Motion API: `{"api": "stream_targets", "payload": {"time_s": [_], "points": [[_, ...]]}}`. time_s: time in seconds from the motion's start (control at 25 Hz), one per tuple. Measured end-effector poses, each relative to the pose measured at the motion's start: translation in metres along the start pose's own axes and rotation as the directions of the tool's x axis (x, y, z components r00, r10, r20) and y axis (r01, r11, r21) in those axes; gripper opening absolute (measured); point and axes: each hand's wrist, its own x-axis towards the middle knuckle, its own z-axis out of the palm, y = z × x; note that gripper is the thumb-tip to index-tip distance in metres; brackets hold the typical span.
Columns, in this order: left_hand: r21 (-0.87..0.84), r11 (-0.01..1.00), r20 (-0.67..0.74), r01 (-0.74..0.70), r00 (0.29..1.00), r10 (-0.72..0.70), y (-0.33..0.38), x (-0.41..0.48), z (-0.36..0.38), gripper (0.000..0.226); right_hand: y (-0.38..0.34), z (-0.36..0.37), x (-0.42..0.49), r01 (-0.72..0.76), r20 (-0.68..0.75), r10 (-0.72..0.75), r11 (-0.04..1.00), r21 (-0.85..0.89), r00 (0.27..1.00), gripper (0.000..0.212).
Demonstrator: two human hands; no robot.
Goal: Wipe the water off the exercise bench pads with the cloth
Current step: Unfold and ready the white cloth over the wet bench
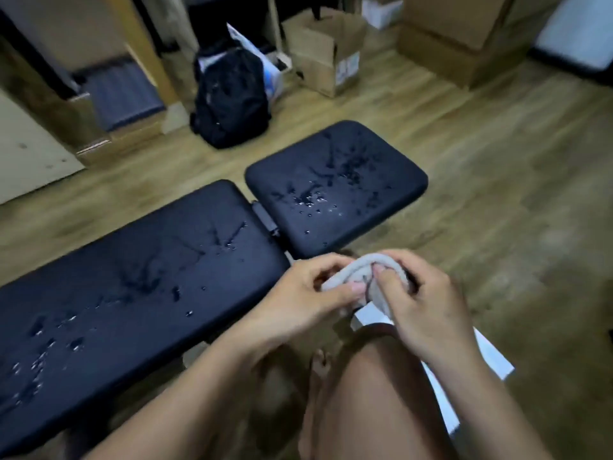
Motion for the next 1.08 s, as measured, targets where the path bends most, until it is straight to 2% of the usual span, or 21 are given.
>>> {"api": "stream_targets", "payload": {"time_s": [0.12,0.2,0.24,0.32,0.36,0.4,0.48,0.6,0.68,0.76,0.84,0.92,1.0,1.08], "points": [[-0.33,0.944,-0.299,-0.008,0.949,-0.097,-0.012,-0.107,-0.039,0.035,-0.058,0.064,-0.049,0.158,0.254,-0.141,0.987,-0.044,0.957,0.024],[-0.512,0.858,-0.421,-0.023,0.878,-0.228,-0.039,-0.168,-0.054,0.048,-0.076,0.116,-0.09,0.207,0.463,-0.182,0.978,-0.001,0.867,0.021],[-0.576,0.817,-0.487,-0.024,0.813,-0.319,-0.051,-0.197,-0.057,0.052,-0.077,0.142,-0.113,0.214,0.559,-0.177,0.977,-0.001,0.81,0.017],[-0.657,0.754,-0.594,-0.013,0.624,-0.507,-0.08,-0.237,-0.054,0.038,-0.062,0.174,-0.151,0.127,0.674,-0.108,0.992,0.021,0.731,0.016],[-0.667,0.745,-0.638,-0.021,0.533,-0.556,-0.091,-0.261,-0.052,0.031,-0.058,0.185,-0.17,0.075,0.717,-0.074,0.997,0.031,0.693,0.019],[-0.669,0.743,-0.661,-0.036,0.486,-0.572,-0.099,-0.279,-0.048,0.03,-0.054,0.189,-0.181,0.021,0.751,-0.043,0.999,0.039,0.659,0.022],[-0.675,0.737,-0.666,-0.041,0.463,-0.584,-0.107,-0.307,-0.039,0.029,-0.055,0.191,-0.191,-0.109,0.795,-0.005,0.99,0.089,0.607,0.022],[-0.687,0.726,-0.659,-0.005,0.424,-0.621,-0.115,-0.337,-0.037,0.02,-0.074,0.194,-0.191,-0.281,0.787,-0.009,0.931,0.231,0.616,0.015],[-0.755,0.65,-0.602,-0.088,0.489,-0.632,-0.115,-0.35,-0.037,0.022,-0.088,0.203,-0.194,-0.388,0.81,-0.008,0.875,0.29,0.586,0.008],[-0.79,0.595,-0.57,-0.152,0.541,-0.619,-0.114,-0.362,-0.037,0.03,-0.092,0.214,-0.201,-0.492,0.848,0.043,0.83,0.264,0.527,0.026],[-0.755,0.644,-0.596,-0.126,0.541,-0.593,-0.119,-0.367,-0.037,0.036,-0.093,0.225,-0.208,-0.547,0.888,0.113,0.819,0.171,0.446,0.035],[-0.687,0.726,-0.644,-0.047,0.502,-0.577,-0.124,-0.364,-0.034,0.041,-0.09,0.234,-0.21,-0.553,0.905,0.158,0.827,0.097,0.395,0.032],[-0.602,0.799,-0.732,-0.008,0.405,-0.547,-0.128,-0.364,-0.041,0.032,-0.092,0.249,-0.212,-0.571,0.911,0.175,0.817,0.077,0.374,0.023],[-0.592,0.806,-0.765,-0.004,0.316,-0.561,-0.137,-0.368,-0.055,0.022,-0.099,0.272,-0.218,-0.561,0.912,0.186,0.826,0.057,0.366,0.014]]}}
